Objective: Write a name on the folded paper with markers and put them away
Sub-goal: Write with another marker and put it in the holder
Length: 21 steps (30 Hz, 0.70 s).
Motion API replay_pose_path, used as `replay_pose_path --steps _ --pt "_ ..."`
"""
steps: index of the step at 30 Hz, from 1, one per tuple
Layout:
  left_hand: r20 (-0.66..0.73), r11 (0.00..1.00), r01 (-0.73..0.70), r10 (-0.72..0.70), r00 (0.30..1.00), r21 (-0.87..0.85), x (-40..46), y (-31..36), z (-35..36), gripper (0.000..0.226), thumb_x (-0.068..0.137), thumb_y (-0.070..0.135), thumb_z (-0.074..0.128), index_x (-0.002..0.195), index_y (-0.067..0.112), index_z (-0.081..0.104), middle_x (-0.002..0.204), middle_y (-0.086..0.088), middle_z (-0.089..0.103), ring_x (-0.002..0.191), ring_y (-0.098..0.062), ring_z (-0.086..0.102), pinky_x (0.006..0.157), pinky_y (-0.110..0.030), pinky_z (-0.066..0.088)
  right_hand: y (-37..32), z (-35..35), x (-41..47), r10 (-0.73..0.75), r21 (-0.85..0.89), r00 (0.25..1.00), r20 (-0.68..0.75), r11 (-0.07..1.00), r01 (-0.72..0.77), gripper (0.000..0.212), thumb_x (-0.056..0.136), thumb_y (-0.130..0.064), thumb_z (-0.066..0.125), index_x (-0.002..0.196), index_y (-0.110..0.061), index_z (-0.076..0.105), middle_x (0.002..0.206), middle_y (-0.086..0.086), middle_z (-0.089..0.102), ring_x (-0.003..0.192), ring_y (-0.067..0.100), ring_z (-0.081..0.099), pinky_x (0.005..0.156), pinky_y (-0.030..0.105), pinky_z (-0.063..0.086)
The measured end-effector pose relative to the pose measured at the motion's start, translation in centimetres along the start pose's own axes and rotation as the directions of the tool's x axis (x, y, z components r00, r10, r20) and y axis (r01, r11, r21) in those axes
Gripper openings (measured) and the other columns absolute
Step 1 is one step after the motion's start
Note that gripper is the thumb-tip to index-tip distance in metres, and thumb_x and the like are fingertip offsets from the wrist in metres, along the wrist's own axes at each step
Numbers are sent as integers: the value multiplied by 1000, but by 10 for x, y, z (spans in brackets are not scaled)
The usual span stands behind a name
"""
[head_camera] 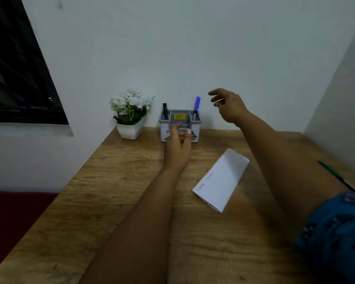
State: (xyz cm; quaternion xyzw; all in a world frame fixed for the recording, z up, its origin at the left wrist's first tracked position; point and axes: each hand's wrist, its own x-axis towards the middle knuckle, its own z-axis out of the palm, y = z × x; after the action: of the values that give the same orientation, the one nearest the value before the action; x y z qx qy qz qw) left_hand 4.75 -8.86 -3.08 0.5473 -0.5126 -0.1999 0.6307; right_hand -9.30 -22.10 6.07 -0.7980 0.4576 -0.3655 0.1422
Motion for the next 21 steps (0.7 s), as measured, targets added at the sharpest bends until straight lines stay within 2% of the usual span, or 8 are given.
replay_pose_path --steps 3,5,7,10,13,16,18,21 --pt "103 985 -111 97 990 134 -10 12 11 21 99 28 49 116 17 56 101 5 60 84 0 54 72 -22 45 16 -50 -46 86 -108 995 44 991 -81 21 93 -12 63 112 -17 70 104 3 66 90 13 59 73 20 40" --pt "179 927 -255 212 961 273 -20 18 20 15 98 29 50 95 17 59 95 4 55 83 -8 52 69 -26 41 33 -79 -80 174 -225 983 63 962 -156 16 88 -14 69 104 -16 73 97 2 65 88 13 58 75 21 39" --pt "253 883 -336 261 932 329 -30 19 28 26 98 33 50 83 14 59 87 3 52 83 -14 51 67 -28 38 52 -94 -111 270 -355 962 31 903 -242 13 84 -10 69 95 -16 75 97 4 67 86 14 59 76 22 43" --pt "341 879 -352 239 909 321 -40 18 34 37 97 42 49 74 15 62 84 4 55 86 -16 52 71 -32 42 71 -96 -147 395 -470 919 17 814 -341 5 79 -17 74 84 -18 74 95 6 72 85 18 65 79 31 55" --pt "358 874 -353 229 905 333 -44 20 32 26 94 40 55 79 19 61 89 6 55 91 -15 52 76 -32 42 77 -88 -168 456 -458 889 34 798 -392 14 77 -21 78 86 -11 73 90 8 70 84 21 64 77 37 57" --pt "327 896 -286 173 929 340 -41 20 24 22 93 36 59 92 15 66 96 3 59 95 -17 55 79 -36 47 79 -78 -175 468 -467 881 72 796 -385 24 78 -28 79 90 -8 73 91 8 70 88 21 63 72 31 50" --pt "298 911 -238 137 945 338 -39 19 19 21 92 35 59 96 15 67 99 2 62 94 -15 57 79 -36 50 79 -72 -175 468 -467 876 113 804 -369 27 80 -31 78 93 -8 74 93 7 71 92 20 64 76 30 50" --pt "276 945 -154 72 958 289 -42 26 17 17 95 29 58 101 15 65 96 1 63 87 -12 59 74 -29 48 60 -65 -178 369 -391 915 161 875 -284 26 90 -33 67 105 -13 72 101 1 67 94 15 60 81 30 49"
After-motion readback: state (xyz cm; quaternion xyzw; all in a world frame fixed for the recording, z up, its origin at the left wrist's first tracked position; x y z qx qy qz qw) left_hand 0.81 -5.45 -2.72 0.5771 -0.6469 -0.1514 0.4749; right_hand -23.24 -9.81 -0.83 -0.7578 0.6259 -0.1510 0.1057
